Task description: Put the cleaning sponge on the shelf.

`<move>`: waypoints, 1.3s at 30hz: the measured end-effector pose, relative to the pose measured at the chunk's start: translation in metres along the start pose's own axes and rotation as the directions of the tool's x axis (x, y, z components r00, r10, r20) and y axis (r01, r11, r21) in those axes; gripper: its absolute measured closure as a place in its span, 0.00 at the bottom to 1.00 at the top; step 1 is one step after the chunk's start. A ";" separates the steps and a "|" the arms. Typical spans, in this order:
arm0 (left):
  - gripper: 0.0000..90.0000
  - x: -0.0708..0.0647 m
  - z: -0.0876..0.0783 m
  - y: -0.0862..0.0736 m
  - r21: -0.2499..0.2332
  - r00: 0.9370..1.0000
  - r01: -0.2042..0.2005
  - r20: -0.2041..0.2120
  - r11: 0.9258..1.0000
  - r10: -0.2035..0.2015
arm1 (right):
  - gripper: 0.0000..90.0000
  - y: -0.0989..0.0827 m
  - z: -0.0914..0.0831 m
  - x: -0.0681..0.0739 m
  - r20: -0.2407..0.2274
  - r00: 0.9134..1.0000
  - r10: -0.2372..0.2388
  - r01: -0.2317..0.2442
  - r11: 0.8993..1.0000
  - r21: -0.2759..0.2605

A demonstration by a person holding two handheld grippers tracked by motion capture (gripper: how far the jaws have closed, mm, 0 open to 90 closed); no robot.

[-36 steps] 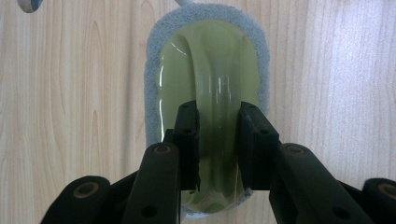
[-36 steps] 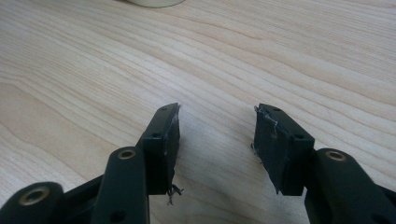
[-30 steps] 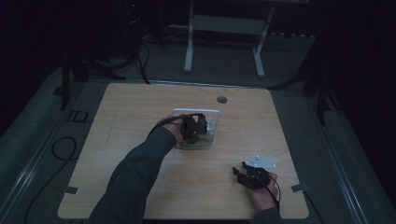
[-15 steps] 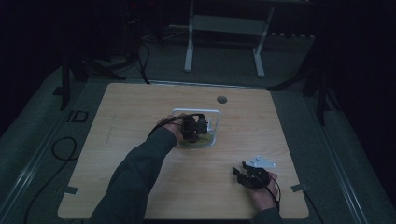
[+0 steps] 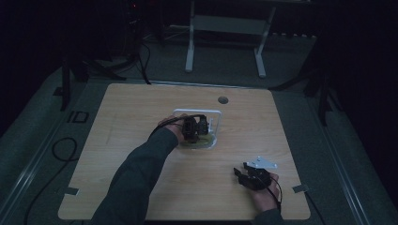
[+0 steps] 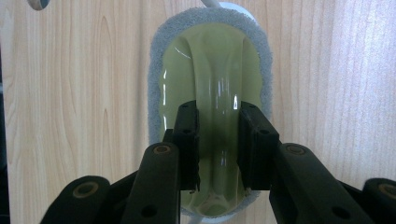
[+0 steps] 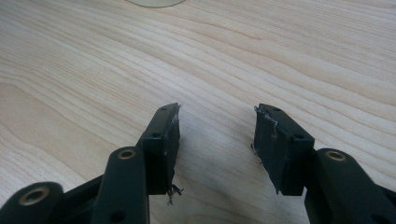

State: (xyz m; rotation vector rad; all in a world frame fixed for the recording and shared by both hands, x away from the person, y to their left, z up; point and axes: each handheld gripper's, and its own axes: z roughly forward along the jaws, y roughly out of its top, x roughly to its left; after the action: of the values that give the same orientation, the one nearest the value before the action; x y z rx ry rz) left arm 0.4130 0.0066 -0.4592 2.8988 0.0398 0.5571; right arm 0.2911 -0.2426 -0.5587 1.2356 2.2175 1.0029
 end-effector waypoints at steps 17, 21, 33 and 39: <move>0.79 -0.003 0.009 0.002 0.031 0.996 -0.028 -0.086 0.999 0.030 | 0.56 0.000 0.000 0.000 0.000 1.000 -0.001 0.001 1.000 0.000; 0.79 -0.003 0.010 0.003 0.033 0.994 -0.024 -0.109 0.999 0.027 | 0.56 0.000 0.000 0.000 0.000 1.000 -0.001 0.001 1.000 0.000; 0.67 -0.001 0.008 0.002 0.016 0.993 0.041 -0.115 0.999 -0.039 | 0.55 0.000 0.000 0.000 -0.001 1.000 -0.002 0.002 1.000 0.000; 0.63 -0.002 0.002 0.000 0.007 0.990 0.077 -0.120 0.997 -0.075 | 0.55 0.000 0.000 0.000 -0.001 1.000 -0.002 0.002 1.000 0.000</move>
State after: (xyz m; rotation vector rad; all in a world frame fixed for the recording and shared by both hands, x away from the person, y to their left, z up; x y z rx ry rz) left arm 0.4113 0.0063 -0.4618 2.8572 0.1704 0.7189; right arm 0.2911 -0.2427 -0.5587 1.2328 2.2192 1.0020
